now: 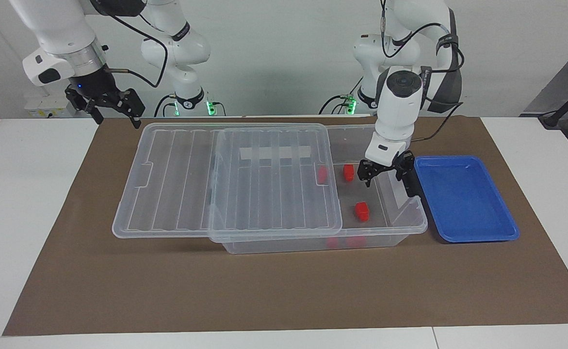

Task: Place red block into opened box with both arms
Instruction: 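Release the red block inside the box and withdraw the left gripper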

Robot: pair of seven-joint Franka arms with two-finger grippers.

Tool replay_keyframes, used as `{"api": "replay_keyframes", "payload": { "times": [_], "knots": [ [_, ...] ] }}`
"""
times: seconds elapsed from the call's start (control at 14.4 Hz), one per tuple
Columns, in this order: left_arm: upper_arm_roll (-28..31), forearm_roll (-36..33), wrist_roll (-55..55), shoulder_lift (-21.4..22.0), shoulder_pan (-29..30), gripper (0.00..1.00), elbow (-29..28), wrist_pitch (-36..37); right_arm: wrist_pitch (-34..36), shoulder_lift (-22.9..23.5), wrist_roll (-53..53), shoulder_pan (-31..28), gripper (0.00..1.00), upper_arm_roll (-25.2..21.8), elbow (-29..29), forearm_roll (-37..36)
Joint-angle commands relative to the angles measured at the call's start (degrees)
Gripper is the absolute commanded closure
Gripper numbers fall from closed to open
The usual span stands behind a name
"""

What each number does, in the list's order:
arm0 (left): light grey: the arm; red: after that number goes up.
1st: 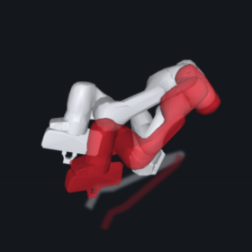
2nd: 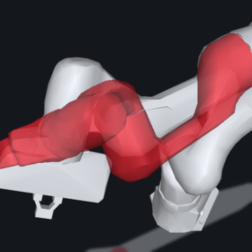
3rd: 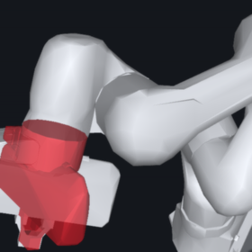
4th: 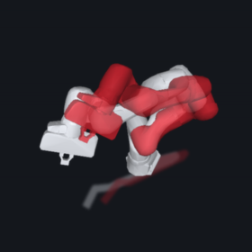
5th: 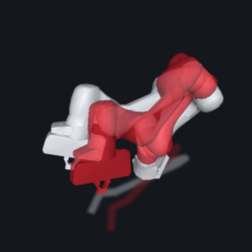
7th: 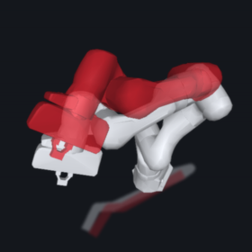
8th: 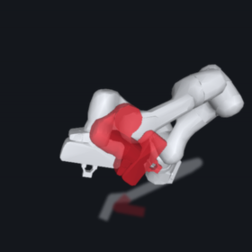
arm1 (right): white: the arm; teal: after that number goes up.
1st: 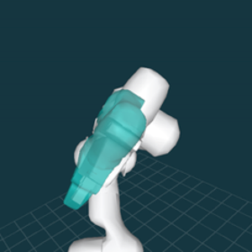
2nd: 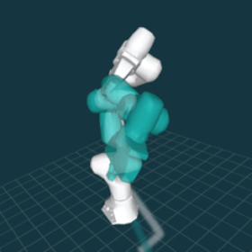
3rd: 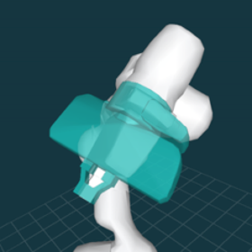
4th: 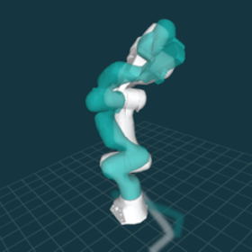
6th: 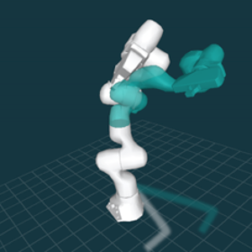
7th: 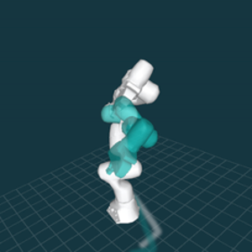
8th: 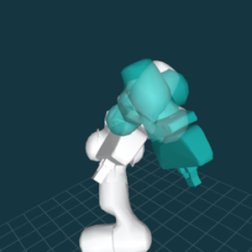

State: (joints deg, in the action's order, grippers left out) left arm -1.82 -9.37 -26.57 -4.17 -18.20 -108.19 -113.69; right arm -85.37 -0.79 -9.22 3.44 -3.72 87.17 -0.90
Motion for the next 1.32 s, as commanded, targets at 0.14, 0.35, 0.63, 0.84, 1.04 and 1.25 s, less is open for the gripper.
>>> {"api": "replay_keyframes", "payload": {
  "times": [0.14, 0.35, 0.63, 0.84, 1.04, 1.25],
  "knots": [
    [0.06, 5.84, 12.55, 5.91, 6.67, 0.00, 1.67, 7.68, -0.06, -1.32, -0.45, -0.19, 0.00, 0.03, 1.43, 0.29],
    [0.15, 6.82, 23.80, 8.03, 13.87, 0.00, 1.76, 10.41, -0.06, -1.23, -0.36, -0.19, 0.00, 0.03, 1.43, 0.29],
    [0.24, 7.87, 34.29, 9.44, 21.18, 0.00, 1.84, 11.48, -0.06, -1.23, -0.36, -0.19, 0.00, 0.03, 1.43, 0.29],
    [0.76, 7.78, 33.86, 9.53, 21.28, 0.00, 1.49, 10.77, -0.06, -1.23, -0.45, -0.19, 0.00, 0.03, 1.43, 0.29],
    [0.76, 7.78, 33.95, 9.53, 21.19, 0.00, 1.58, 9.90, -0.06, -1.32, -0.36, -0.19, 0.00, 0.03, 1.43, 0.29],
    [0.41, 7.70, 33.69, 9.53, 20.58, 0.00, 2.19, 10.59, -0.14, -1.32, -0.45, -0.19, 0.00, 0.03, 1.43, 0.29]
  ]
}}
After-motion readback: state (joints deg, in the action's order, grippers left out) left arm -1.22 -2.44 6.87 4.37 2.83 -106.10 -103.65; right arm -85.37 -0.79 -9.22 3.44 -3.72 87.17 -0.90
